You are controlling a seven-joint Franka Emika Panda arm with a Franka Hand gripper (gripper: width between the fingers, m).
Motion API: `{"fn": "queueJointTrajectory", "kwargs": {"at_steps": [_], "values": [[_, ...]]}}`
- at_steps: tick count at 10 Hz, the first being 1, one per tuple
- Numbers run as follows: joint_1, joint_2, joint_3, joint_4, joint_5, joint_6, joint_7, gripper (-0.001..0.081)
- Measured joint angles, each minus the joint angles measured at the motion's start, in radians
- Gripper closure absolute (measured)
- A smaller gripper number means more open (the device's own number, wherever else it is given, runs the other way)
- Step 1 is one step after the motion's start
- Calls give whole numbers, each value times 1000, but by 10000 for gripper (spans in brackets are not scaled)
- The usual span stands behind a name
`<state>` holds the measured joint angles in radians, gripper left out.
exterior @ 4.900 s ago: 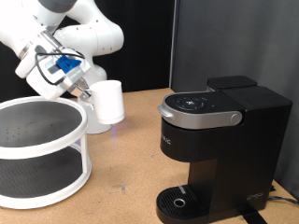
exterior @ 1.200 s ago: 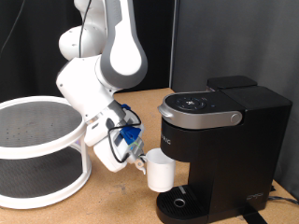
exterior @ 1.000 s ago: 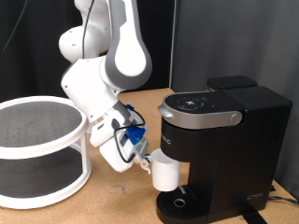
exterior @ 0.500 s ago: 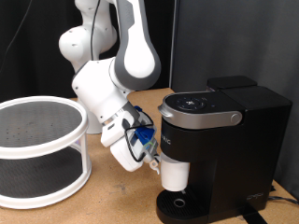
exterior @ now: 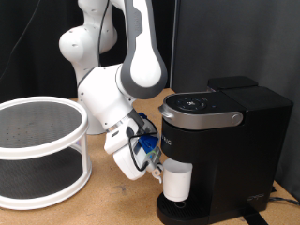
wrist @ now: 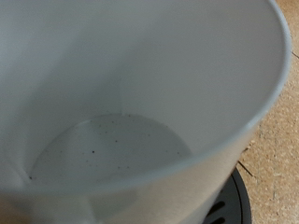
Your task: Make a cup of coffee with the keurig machine
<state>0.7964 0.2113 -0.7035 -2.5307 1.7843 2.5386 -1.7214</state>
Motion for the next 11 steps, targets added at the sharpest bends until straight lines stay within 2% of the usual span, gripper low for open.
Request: {"fn": "queueJointTrajectory", "kwargs": {"at_steps": [3,7,8,9,10,11], "values": [[-1,43,3,13,15,-12,-4,737],[-3,77,4,21,81,-38,-56,737],[-4,78,4,22,87,-44,-63,548],[-5,79,4,22,88,-50,-64,548],[-8,79,4,23,88,-60,-64,365],[-11,77,2,23,88,-66,-68,228]]}}
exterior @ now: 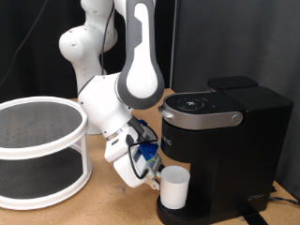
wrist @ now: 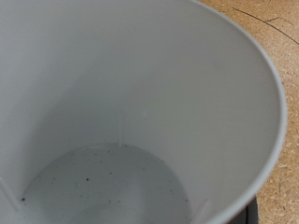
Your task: Make a cup of coffee with the keurig machine
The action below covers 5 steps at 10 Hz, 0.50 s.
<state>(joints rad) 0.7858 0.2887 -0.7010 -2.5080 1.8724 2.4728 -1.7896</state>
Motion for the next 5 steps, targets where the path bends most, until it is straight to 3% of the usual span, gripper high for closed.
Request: {"fn": "queueJointTrajectory", "kwargs": {"at_steps": [1,2,5], "values": [[-1,-6,-5,-2,-6,-1,-2,228],[-2,-20,-12,-10,-22,-1,-2,62],[-12,-114,-57,-64,-140,-3,29,2]]}}
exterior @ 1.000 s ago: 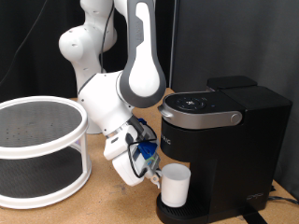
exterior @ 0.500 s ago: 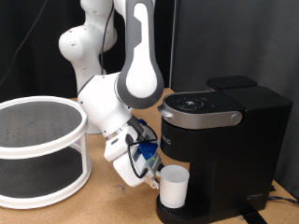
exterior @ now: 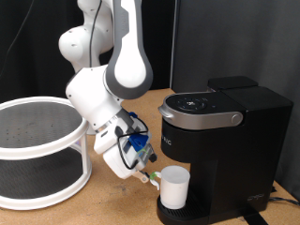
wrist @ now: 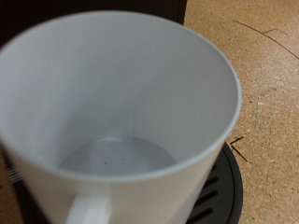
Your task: Make a cup of coffee with the keurig machine
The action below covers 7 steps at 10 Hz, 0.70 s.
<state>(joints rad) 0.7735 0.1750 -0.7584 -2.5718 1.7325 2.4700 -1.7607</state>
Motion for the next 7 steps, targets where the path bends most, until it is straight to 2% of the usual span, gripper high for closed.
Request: {"fn": "queueJointTrajectory", "kwargs": {"at_steps": [4,6,7], "values": [[-31,-170,-56,-71,-194,9,86,1],[-58,-260,-62,-98,-334,41,166,1],[-73,-327,-62,-128,-399,57,199,1]]}}
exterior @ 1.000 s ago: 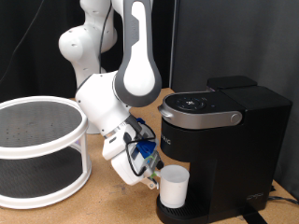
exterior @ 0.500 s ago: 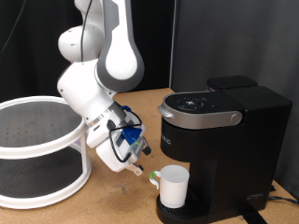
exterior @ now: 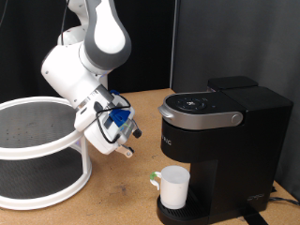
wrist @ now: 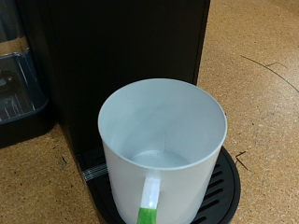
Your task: Make a cup of coffee with the keurig machine
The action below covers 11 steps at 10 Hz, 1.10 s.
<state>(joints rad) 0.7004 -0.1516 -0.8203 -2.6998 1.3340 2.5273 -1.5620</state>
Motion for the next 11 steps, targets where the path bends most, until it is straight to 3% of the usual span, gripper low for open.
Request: {"fn": "queueJointTrajectory", "kwargs": {"at_steps": [3,6,11], "values": [[0,-7,0,0,7,0,-8,1],[-21,-100,14,-9,-21,27,18,1],[-117,-291,137,-19,-237,56,278,1]]}}
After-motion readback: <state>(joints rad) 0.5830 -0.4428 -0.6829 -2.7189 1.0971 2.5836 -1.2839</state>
